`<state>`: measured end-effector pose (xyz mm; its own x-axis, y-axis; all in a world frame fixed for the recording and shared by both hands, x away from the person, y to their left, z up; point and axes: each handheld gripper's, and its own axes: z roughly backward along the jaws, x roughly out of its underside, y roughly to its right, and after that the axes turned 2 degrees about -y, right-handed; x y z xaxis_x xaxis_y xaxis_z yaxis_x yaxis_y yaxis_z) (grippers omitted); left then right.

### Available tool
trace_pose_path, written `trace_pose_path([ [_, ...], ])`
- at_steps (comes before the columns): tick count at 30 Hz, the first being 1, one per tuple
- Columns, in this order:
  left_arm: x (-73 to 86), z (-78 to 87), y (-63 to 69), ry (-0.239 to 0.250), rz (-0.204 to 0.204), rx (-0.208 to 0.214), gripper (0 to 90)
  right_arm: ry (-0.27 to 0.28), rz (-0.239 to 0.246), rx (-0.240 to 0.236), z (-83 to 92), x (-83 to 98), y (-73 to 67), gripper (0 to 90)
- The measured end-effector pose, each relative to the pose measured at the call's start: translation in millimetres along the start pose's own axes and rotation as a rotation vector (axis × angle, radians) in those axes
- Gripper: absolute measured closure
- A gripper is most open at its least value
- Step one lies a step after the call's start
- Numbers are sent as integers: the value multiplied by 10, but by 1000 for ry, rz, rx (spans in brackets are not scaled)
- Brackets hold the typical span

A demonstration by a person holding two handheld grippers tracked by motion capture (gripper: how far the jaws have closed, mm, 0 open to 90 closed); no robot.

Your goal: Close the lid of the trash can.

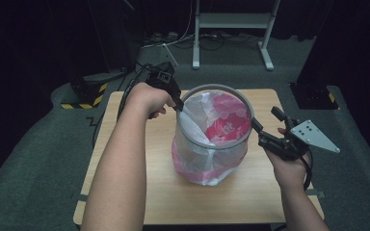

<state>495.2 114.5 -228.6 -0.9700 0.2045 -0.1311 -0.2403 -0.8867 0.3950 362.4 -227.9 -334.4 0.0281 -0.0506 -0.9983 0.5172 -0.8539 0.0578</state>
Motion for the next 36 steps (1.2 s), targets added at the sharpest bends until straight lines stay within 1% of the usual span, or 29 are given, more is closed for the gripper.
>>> trace_pose_path([
  [6, -14, -46, 38, -1, -10, -16, 832, -20, -2, -3, -66, 27, -8, 261],
  [9, -17, -59, 32, -6, -11, -17, 831, -24, 0, -5, -78, 34, -12, 263],
  [13, -23, -81, 37, 0, -6, -24, 831, -38, 7, -7, -100, 59, -19, 264],
  [14, -27, -91, 37, -1, -14, -33, 831, -47, 4, -7, -108, 76, -20, 266],
  [19, -25, -100, 39, 1, -19, -36, 831, -57, 9, -7, -111, 118, -15, 270],
  [23, -14, -94, 51, 6, -34, -47, 826, -68, 7, -9, -118, 129, -16, 273],
  [25, -6, -83, 72, 22, -60, -66, 804, -69, 13, -4, -116, 125, -22, 275],
  [26, 2, -59, 85, 38, -73, -62, 771, -69, 15, -4, -116, 124, -22, 275],
  [27, 2, -59, 85, 38, -73, -62, 743, -70, 14, -4, -115, 123, -23, 275],
  [28, 4, -35, 83, 48, -78, -60, 743, -70, 14, -4, -115, 123, -23, 275],
  [29, 14, 12, 90, 67, -82, -70, 706, -71, 11, -3, -113, 122, -23, 275],
  [30, 19, 39, 88, 74, -87, -76, 704, -72, 10, -3, -113, 122, -23, 275],
  [31, 19, 39, 88, 74, -87, -76, 708, -72, 10, -3, -113, 122, -23, 275],
  [32, 27, 64, 95, 86, -80, -74, 749, -71, 14, -3, -112, 121, -21, 276],
  [33, 33, 90, 96, 89, -88, -77, 749, -71, 14, -3, -112, 121, -21, 276],
  [34, 41, 103, 104, 86, -91, -80, 801, -72, 12, -3, -111, 120, -23, 276],
  [35, 47, 110, 107, 84, -103, -78, 865, -73, 10, -3, -112, 120, -23, 276],
  [36, 53, 106, 112, 76, -103, -74, 865, -73, 10, -3, -112, 120, -23, 276],
])
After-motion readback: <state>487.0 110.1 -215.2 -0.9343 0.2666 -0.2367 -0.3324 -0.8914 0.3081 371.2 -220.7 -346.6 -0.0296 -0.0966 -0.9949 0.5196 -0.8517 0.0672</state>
